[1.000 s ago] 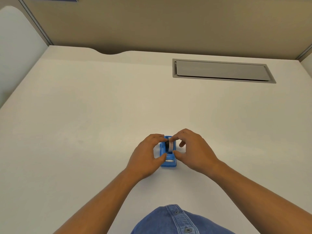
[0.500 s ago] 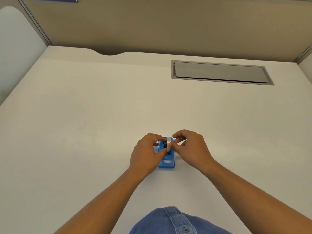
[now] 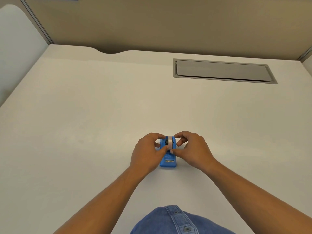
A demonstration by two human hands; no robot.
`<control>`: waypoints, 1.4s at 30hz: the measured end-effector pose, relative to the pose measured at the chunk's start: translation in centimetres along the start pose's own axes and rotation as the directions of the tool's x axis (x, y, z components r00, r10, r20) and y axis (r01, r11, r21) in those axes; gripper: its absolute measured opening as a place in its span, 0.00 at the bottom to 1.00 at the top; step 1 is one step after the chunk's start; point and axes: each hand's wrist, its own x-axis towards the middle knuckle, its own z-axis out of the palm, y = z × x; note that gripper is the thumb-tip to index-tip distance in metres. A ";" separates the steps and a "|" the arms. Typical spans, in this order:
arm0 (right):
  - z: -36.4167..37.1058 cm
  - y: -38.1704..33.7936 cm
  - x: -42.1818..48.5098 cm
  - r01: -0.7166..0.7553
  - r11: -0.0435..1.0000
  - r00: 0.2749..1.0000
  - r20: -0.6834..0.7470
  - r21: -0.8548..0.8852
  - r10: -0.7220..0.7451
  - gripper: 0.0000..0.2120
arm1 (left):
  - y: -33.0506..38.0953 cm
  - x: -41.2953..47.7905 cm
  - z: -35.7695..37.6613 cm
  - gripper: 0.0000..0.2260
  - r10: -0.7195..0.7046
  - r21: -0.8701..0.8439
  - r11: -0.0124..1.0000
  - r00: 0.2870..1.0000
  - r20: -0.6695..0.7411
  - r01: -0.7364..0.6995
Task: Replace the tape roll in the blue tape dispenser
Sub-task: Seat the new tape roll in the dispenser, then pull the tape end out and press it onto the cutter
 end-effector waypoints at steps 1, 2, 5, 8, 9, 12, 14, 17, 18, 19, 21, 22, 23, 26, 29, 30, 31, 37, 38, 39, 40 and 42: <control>-0.1 -0.1 0.1 0.016 1.000 1.000 0.009 0.019 -0.017 0.23 | 0.0 0.0 0.0 0.15 0.003 -0.002 1.000 1.000 0.001 -0.003; -0.2 -0.1 0.2 0.033 0.999 0.999 0.027 0.038 -0.034 0.23 | 0.0 0.0 0.0 0.15 0.005 -0.006 1.000 1.000 0.001 -0.005; -0.3 -0.2 0.4 0.044 0.995 0.995 0.089 0.086 -0.051 0.21 | -0.1 0.0 0.0 0.16 0.006 -0.003 1.000 1.000 0.001 -0.006; -0.2 -0.2 0.6 0.002 0.981 0.996 0.090 0.195 -0.020 0.16 | 0.0 0.1 0.0 0.17 0.003 0.009 1.000 1.000 0.002 -0.003; -0.2 -0.1 0.6 -0.006 0.977 0.997 0.083 0.211 -0.012 0.16 | 0.0 0.1 0.1 0.17 0.001 0.010 1.000 1.000 0.004 -0.001; -0.1 0.0 0.5 -0.017 0.975 0.997 0.079 0.222 -0.001 0.19 | 0.0 0.1 0.1 0.17 -0.005 0.006 1.000 1.000 0.022 0.005; 0.1 0.2 0.3 -0.010 0.978 0.997 0.080 0.206 -0.007 0.21 | 0.0 0.1 -0.1 0.16 -0.011 -0.024 1.000 1.000 0.026 0.012; 0.3 0.3 0.3 0.008 0.984 0.997 0.068 0.177 -0.021 0.22 | 0.3 0.2 -0.2 0.13 -0.026 -0.055 0.998 1.000 0.013 0.026; 0.4 0.3 0.3 0.011 0.985 0.998 0.064 0.170 -0.022 0.23 | 0.4 0.2 -0.3 0.13 -0.026 -0.056 0.998 1.000 0.009 0.026; 0.4 0.3 0.3 0.014 0.987 0.998 0.063 0.161 -0.024 0.23 | 0.4 0.2 -0.3 0.12 -0.024 -0.055 0.998 1.000 0.005 0.024; 0.3 0.2 0.4 0.023 0.990 0.997 0.063 0.142 -0.032 0.24 | 0.5 0.2 -0.2 0.12 -0.018 -0.047 0.999 1.000 0.003 0.018; 0.3 0.2 0.4 0.029 0.990 0.997 0.064 0.135 -0.038 0.24 | 0.5 0.2 -0.2 0.12 -0.015 -0.044 0.999 1.000 0.003 0.015; 0.2 0.2 0.4 0.037 0.991 0.997 0.066 0.132 -0.046 0.24 | 0.6 0.2 -0.2 0.12 -0.013 -0.040 0.999 1.000 0.004 0.013; 0.0 0.3 0.4 0.055 0.985 0.995 0.078 0.164 -0.069 0.22 | 0.5 0.2 -0.2 0.13 -0.008 -0.031 0.999 1.000 0.005 0.008; -0.1 0.3 0.5 0.066 0.983 0.995 0.066 0.171 -0.079 0.19 | 0.5 0.1 -0.2 0.14 -0.005 -0.025 1.000 1.000 0.007 0.005; -0.1 0.3 0.5 0.071 0.985 0.995 0.060 0.159 -0.082 0.19 | 0.5 0.1 -0.2 0.14 -0.003 -0.027 1.000 1.000 0.010 0.003; -0.1 0.2 0.6 0.079 0.987 0.995 0.055 0.142 -0.087 0.19 | 0.5 0.1 -0.2 0.14 0.000 -0.028 1.000 1.000 0.012 0.000; -0.1 0.3 0.7 0.101 0.993 0.994 0.041 0.060 -0.103 0.19 | 0.6 0.6 -1.1 0.08 0.040 -0.006 0.999 0.997 0.061 -0.039; -0.1 0.3 0.8 0.097 0.994 0.994 0.042 0.050 -0.099 0.19 | 0.6 0.9 -1.4 0.07 0.046 -0.008 0.999 0.997 0.068 -0.046; -0.1 0.3 0.8 0.093 0.995 0.994 0.045 0.042 -0.095 0.19 | 0.7 1.2 -1.7 0.06 0.055 0.000 0.998 0.996 0.074 -0.055; -0.1 0.3 0.8 0.089 0.995 0.995 0.048 0.037 -0.091 0.19 | 0.9 1.5 -2.1 0.05 0.069 0.024 0.997 0.994 0.083 -0.071; -0.1 0.3 0.8 0.084 0.996 0.995 0.051 0.034 -0.086 0.19 | 1.2 1.9 -2.7 0.05 0.122 0.083 0.988 0.984 0.128 -0.134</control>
